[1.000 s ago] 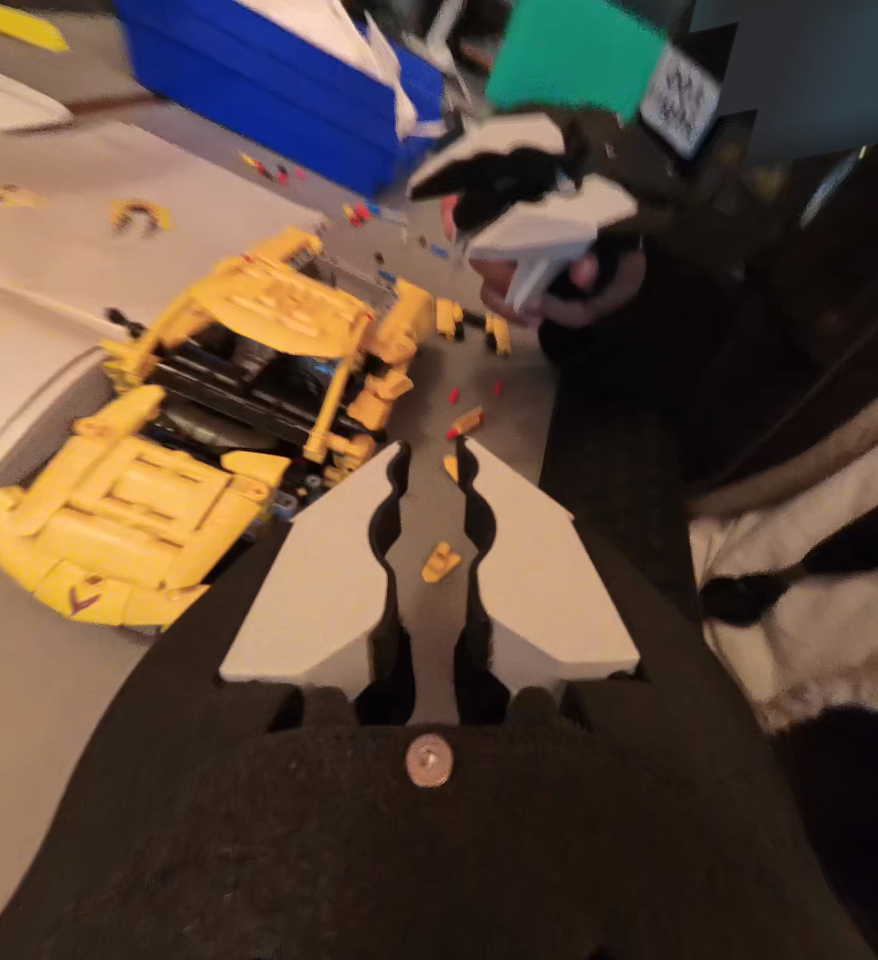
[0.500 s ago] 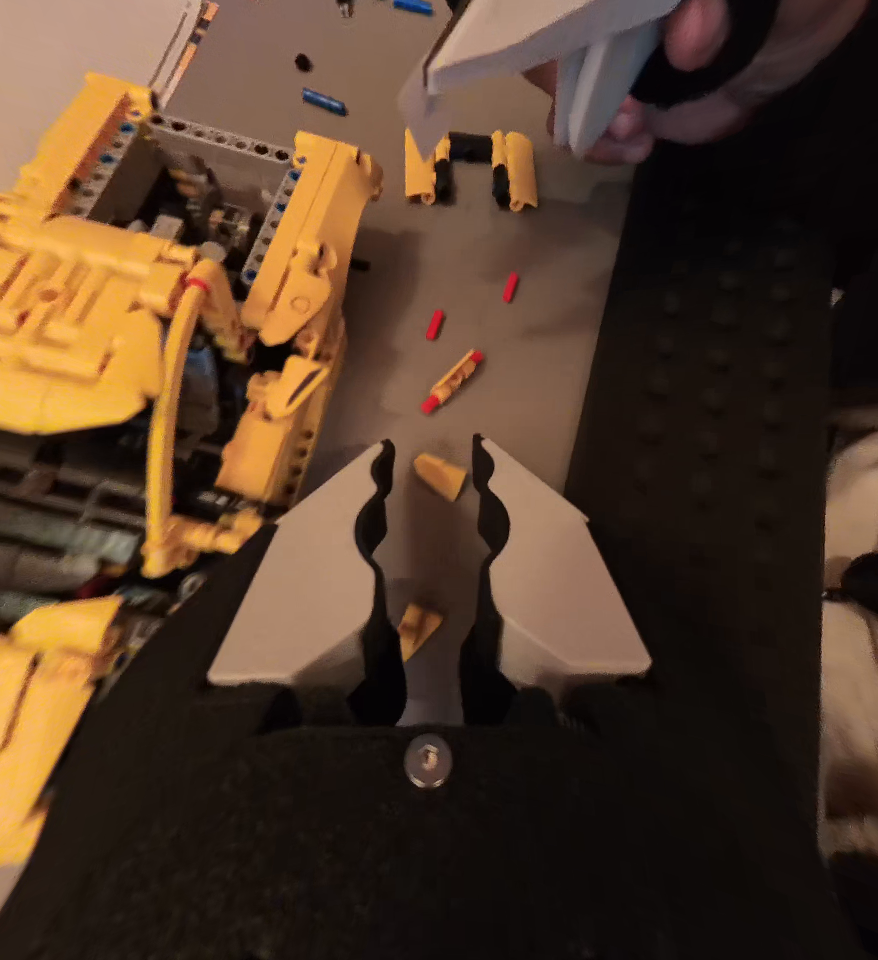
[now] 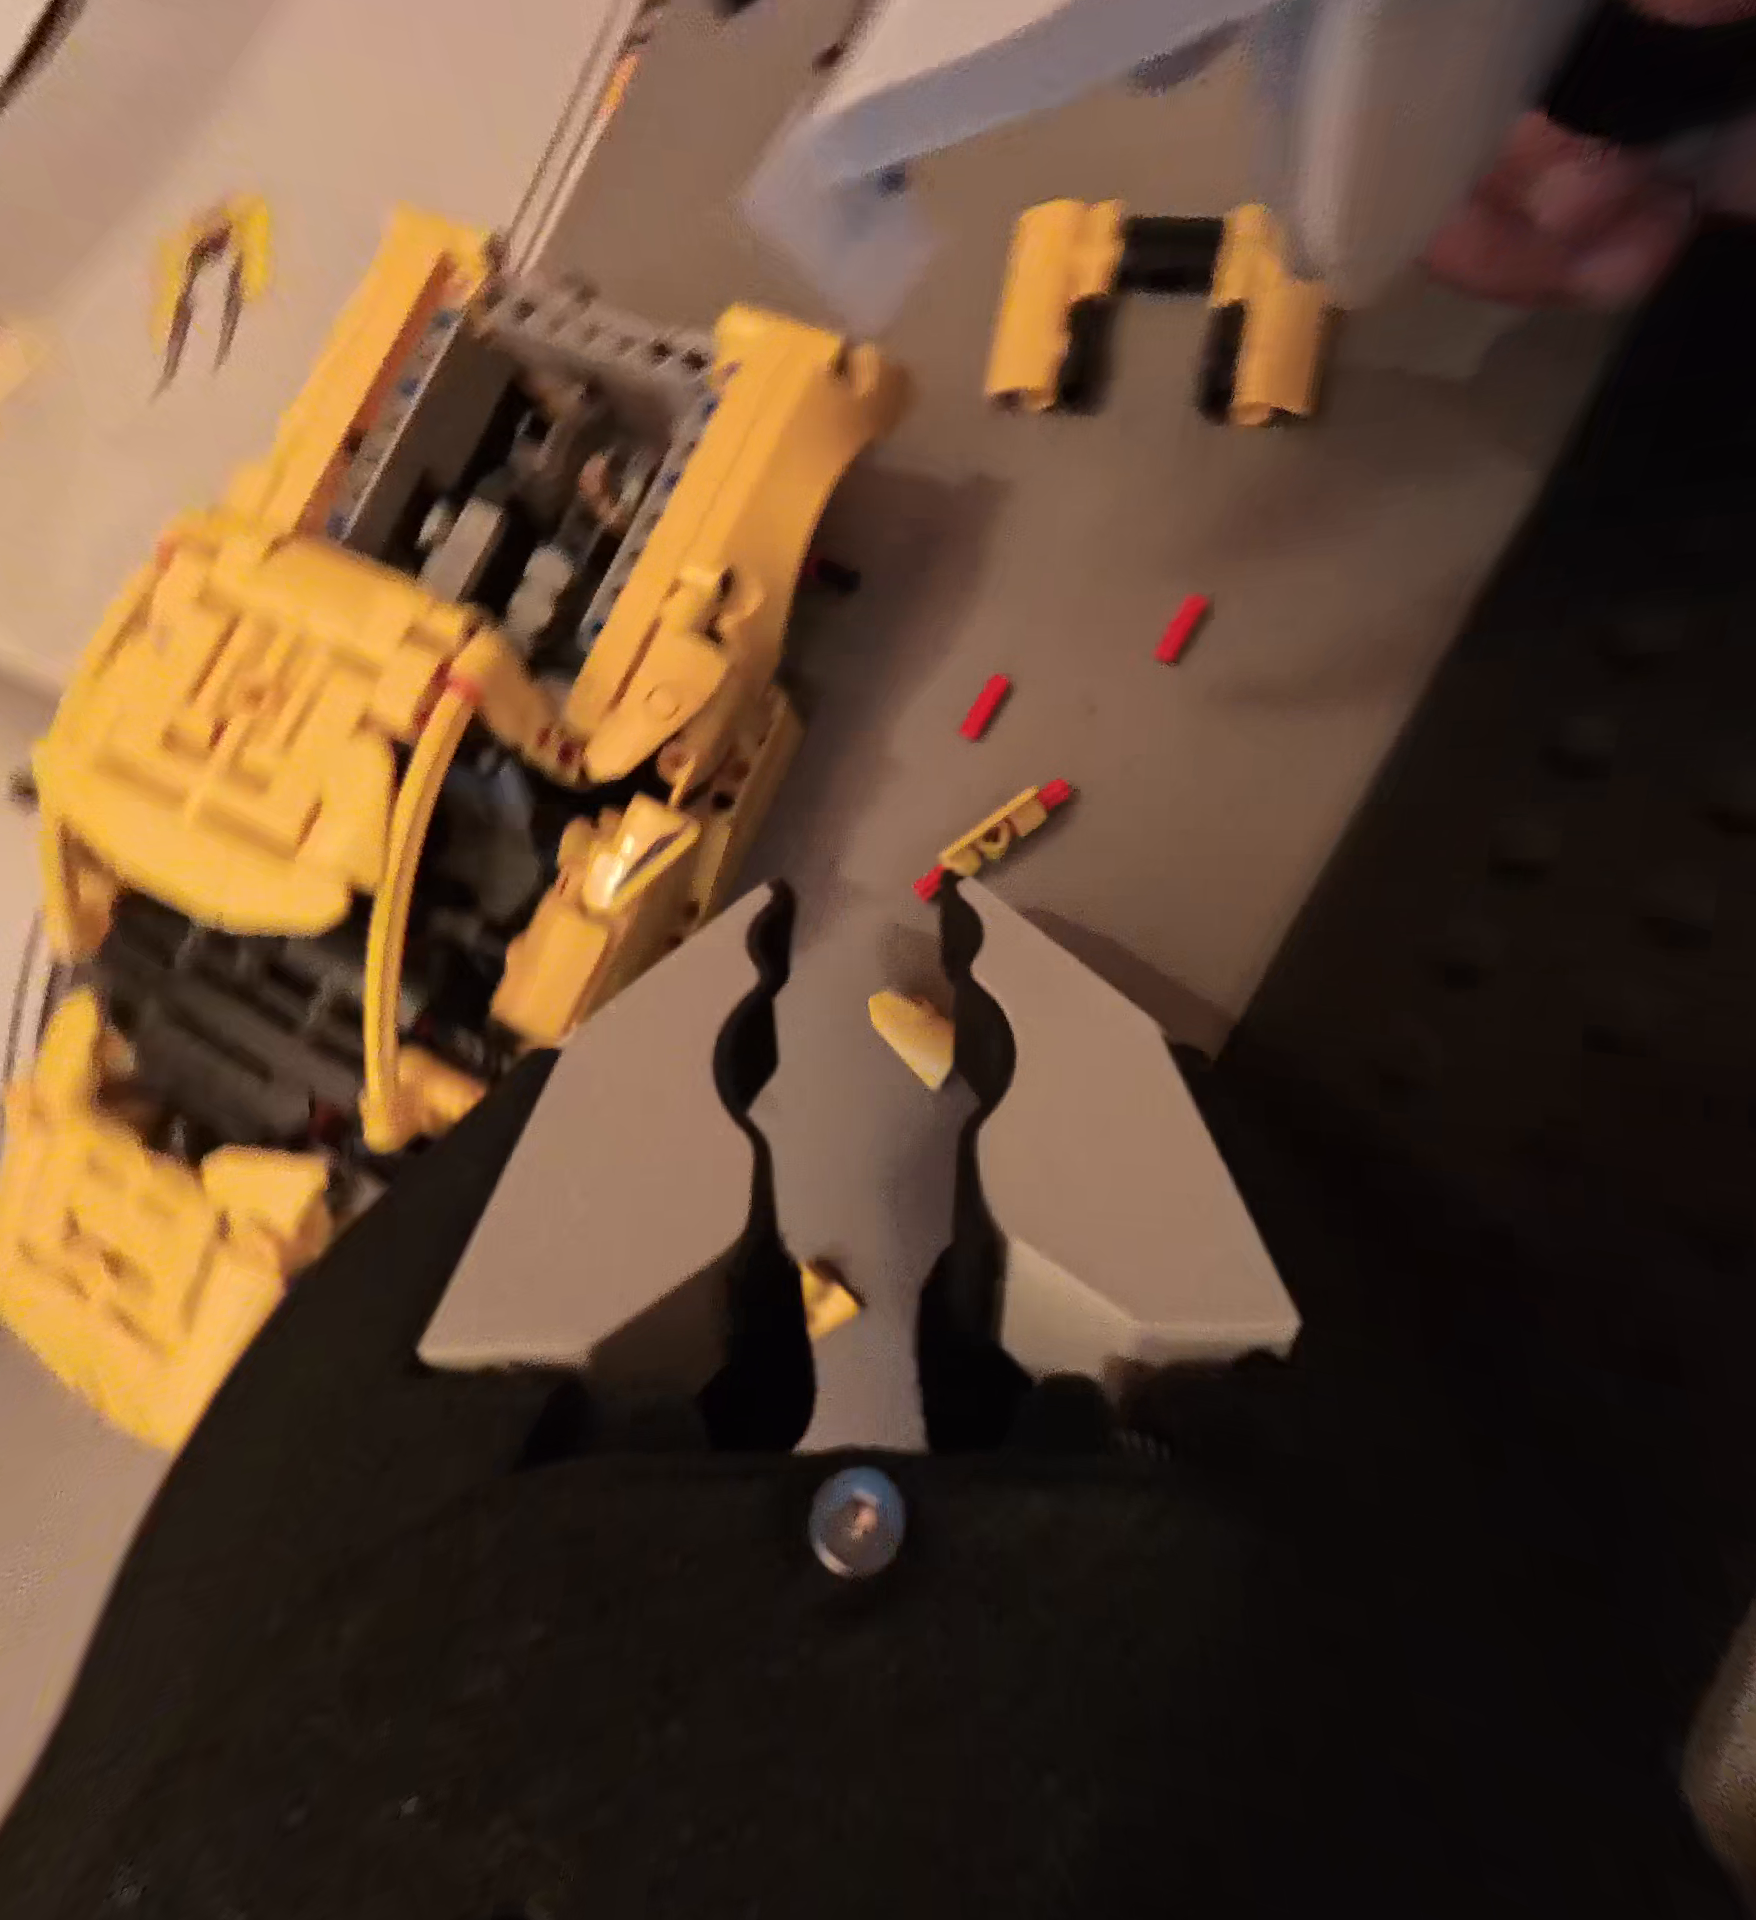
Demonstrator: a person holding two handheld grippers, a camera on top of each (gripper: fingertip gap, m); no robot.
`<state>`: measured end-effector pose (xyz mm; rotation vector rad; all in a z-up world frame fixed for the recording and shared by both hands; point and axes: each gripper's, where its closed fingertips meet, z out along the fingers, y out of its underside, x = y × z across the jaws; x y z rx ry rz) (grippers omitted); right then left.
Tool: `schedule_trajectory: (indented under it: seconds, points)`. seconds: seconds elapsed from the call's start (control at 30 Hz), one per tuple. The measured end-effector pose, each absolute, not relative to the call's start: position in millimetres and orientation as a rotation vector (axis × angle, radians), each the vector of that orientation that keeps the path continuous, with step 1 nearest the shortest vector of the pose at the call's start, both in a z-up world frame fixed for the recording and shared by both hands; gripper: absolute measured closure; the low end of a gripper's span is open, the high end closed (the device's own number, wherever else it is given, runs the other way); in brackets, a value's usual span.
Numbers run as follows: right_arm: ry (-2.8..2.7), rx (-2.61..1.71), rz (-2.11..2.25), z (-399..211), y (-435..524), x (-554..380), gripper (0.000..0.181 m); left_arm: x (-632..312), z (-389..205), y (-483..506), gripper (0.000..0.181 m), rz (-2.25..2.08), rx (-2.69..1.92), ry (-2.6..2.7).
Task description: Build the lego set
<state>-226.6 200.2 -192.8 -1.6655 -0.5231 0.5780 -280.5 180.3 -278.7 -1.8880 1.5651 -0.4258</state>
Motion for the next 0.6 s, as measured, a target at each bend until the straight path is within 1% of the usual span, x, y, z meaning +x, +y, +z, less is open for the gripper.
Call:
schedule_trajectory:
  seconds: [0.03, 0.1, 0.2, 0.6]
  points:
    - [-0.521, -1.665, 0.578, -192.6, 200.3, -226.2, 0.154, -285.5, -278.9, 181.6, 0.147, -0.421, -1.980, 1.467]
    - [-0.513, -1.662, 0.579, -191.9, 201.0, -225.0, 0.155, -290.8, -278.4, 173.2, 0.145, -0.479, -2.109, 1.280]
    - [-0.495, -1.654, 0.591, -189.4, 201.8, -223.0, 0.156, -289.2, -288.4, 148.8, 0.134, -0.516, -2.197, 1.179]
    - [-0.437, -1.626, 0.634, -181.4, 200.4, -214.0, 0.160, -259.2, -296.8, 149.0, 0.134, -0.517, -2.283, 1.061]
